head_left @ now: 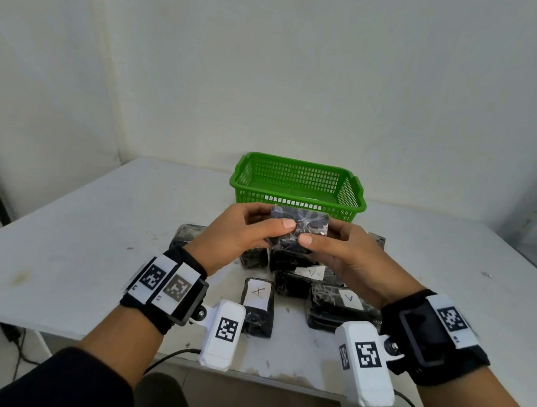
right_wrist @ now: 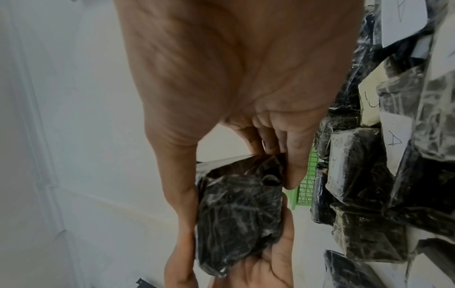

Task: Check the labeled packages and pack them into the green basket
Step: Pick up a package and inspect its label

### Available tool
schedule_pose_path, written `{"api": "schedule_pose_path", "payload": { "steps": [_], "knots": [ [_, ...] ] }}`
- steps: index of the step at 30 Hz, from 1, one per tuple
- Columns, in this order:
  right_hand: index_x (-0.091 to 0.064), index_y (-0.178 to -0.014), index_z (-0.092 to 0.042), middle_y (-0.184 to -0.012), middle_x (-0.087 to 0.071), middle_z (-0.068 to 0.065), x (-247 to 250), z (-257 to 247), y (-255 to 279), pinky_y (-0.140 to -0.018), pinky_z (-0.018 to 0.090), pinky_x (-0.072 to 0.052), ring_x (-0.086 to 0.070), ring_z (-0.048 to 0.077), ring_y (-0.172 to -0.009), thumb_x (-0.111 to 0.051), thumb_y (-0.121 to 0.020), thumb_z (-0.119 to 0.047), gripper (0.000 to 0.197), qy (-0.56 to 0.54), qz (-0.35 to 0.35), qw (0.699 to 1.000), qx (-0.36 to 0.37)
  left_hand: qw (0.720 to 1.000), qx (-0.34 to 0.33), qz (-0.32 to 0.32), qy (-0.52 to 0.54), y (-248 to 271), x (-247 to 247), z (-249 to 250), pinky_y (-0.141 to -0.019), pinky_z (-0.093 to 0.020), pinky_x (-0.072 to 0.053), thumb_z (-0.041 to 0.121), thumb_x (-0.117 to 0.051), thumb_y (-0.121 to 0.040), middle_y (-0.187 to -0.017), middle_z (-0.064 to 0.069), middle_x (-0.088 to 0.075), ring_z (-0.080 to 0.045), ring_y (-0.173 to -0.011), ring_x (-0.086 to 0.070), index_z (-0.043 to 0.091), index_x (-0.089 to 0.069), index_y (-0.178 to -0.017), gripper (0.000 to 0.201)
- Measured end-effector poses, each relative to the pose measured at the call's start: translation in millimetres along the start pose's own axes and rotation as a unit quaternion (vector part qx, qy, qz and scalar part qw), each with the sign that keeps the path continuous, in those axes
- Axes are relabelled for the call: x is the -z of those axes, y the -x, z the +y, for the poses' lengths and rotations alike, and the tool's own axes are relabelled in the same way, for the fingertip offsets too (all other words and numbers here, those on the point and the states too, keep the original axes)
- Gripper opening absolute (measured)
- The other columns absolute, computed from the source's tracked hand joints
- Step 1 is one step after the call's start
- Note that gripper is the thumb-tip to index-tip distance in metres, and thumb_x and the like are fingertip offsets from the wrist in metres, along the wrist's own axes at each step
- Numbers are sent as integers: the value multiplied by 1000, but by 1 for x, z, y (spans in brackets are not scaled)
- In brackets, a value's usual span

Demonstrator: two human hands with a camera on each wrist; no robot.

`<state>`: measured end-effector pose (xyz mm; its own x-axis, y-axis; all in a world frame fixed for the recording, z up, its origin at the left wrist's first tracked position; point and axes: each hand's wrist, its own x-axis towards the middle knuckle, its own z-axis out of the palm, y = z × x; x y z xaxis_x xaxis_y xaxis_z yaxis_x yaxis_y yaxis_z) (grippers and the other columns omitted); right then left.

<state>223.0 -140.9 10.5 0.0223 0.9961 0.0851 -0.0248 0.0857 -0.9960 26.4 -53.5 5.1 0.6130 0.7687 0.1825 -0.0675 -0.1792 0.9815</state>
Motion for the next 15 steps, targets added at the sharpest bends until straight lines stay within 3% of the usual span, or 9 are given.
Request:
{"api": "schedule_pose_path", "payload": {
  "steps": [4, 9, 11, 13, 15],
  "knots": [
    [-67, -127, -7, -123, -76, 8, 0, -3, 1, -106, 39, -51, -70, 25, -120, -89, -76, -22, 57, 5, 8, 1000, 8, 998, 4, -32, 60, 2, 0, 3, -102, -44, -50, 40, -72, -74, -126, -17, -65, -28, -118, -64, 1, -60, -126, 66],
    [-69, -121, -7, -117, -78, 7, -1, -7, -1, -109, 42, -51, -72, 22, -115, -88, -69, -26, 59, 12, 15, 1000, -4, 998, 1, -41, 49, 3, -1, 6, -88, -31, -57, 30, -69, -82, -120, -16, -69, -26, -111, -67, 1, -64, -121, 49],
    [-69, -121, -8, -117, -78, 6, -1, -7, -1, -105, 39, -53, -72, 21, -114, -89, -75, -24, 52, 10, 6, 1000, -9, 998, 1, -37, 43, 2, 0, 7, -88, -32, -58, 31, -71, -80, -119, -18, -69, -28, -111, -67, 0, -64, -120, 51],
    [-71, -120, -9, -118, -77, 6, 0, -7, -1, -97, 34, -56, -73, 19, -113, -86, -78, -30, 49, 10, 4, 1000, -4, 999, 3, -43, 32, 2, 1, 6, -95, -39, -55, 38, -73, -76, -121, -17, -68, -28, -114, -66, 2, -64, -122, 60],
    [-70, -123, -8, -121, -77, 7, -1, -6, -2, -96, 34, -55, -72, 20, -115, -90, -72, -38, 63, 16, 11, 1000, 7, 998, 5, -52, 38, 3, 0, 4, -99, -42, -52, 41, -71, -76, -124, -16, -67, -29, -117, -64, 3, -63, -125, 62]
  ]
}}
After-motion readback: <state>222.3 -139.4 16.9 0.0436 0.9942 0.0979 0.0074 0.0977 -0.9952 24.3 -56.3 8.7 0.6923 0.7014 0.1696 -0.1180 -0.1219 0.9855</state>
